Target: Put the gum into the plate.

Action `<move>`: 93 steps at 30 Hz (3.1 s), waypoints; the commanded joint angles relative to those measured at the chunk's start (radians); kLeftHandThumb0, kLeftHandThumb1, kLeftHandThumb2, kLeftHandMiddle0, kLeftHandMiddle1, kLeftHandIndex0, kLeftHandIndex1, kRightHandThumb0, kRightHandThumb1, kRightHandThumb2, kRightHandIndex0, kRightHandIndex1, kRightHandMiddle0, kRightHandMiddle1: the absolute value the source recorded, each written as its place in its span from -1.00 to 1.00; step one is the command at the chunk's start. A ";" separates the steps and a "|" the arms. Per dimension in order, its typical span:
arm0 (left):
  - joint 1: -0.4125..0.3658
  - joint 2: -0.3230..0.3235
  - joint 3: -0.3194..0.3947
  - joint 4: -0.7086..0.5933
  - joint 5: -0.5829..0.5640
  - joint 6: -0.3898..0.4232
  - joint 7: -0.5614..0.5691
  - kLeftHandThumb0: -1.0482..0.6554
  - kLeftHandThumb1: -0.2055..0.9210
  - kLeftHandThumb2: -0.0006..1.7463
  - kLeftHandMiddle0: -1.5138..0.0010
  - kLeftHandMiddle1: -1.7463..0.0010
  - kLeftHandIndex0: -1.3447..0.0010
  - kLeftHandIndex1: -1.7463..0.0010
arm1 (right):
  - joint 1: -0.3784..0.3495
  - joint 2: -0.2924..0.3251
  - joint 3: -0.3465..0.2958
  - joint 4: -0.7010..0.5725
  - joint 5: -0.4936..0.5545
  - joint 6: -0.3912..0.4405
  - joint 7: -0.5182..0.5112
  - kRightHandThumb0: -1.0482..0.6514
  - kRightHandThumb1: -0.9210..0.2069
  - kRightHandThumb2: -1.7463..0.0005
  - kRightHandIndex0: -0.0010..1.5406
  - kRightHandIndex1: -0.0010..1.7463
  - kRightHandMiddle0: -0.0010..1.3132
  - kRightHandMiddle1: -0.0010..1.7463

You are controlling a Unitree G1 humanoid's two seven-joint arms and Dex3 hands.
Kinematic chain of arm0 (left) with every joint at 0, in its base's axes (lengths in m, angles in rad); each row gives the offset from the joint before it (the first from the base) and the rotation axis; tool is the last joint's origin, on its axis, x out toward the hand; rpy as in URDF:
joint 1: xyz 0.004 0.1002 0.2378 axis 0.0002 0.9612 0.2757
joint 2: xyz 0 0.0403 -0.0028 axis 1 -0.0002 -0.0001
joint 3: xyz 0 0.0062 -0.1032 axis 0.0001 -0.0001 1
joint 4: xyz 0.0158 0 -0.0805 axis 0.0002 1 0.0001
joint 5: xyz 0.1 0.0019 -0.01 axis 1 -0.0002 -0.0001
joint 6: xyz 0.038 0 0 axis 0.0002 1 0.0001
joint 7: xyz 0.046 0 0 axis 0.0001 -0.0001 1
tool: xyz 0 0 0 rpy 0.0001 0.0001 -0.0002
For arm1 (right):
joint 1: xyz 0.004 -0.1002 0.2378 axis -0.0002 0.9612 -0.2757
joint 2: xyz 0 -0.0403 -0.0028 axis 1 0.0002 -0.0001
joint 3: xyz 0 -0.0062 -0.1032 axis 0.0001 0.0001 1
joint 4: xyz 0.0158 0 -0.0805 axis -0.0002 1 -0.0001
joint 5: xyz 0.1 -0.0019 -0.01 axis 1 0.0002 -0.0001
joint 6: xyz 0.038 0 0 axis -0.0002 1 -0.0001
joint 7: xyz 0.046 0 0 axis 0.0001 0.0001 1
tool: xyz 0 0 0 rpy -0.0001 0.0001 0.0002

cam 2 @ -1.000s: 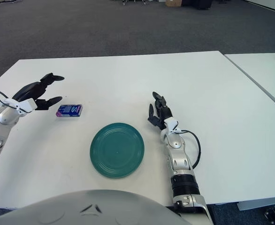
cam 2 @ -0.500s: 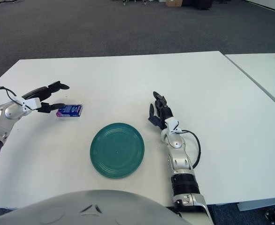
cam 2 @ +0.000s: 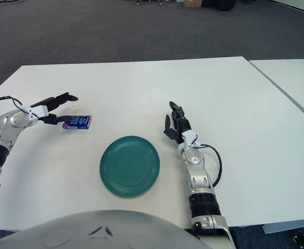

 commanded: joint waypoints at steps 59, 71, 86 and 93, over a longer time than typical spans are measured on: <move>0.063 0.004 -0.112 -0.213 0.119 0.169 -0.050 -0.96 1.00 -0.75 0.88 0.99 1.00 0.74 | 0.016 -0.005 -0.001 -0.022 0.008 0.062 0.011 -0.50 -1.00 -0.13 -0.77 -0.99 -1.00 -0.56; 0.097 0.014 -0.126 -0.117 0.140 0.126 -0.003 -0.96 1.00 -0.83 0.89 1.00 1.00 0.66 | 0.025 -0.015 -0.013 -0.036 -0.001 0.061 -0.002 -0.50 -1.00 -0.12 -0.75 -0.99 -1.00 -0.52; 0.062 -0.041 -0.181 0.106 0.169 0.043 0.110 -0.89 0.99 -0.89 0.83 0.99 1.00 0.32 | 0.050 -0.041 -0.041 -0.059 0.021 0.069 0.022 -0.52 -1.00 -0.13 -0.79 -1.00 -1.00 -0.55; 0.020 -0.087 -0.220 0.301 0.193 -0.019 0.192 -0.75 0.92 -0.96 0.76 0.98 0.98 0.10 | 0.059 -0.052 -0.051 -0.076 0.034 0.083 0.040 -0.52 -1.00 -0.13 -0.81 -1.00 -1.00 -0.56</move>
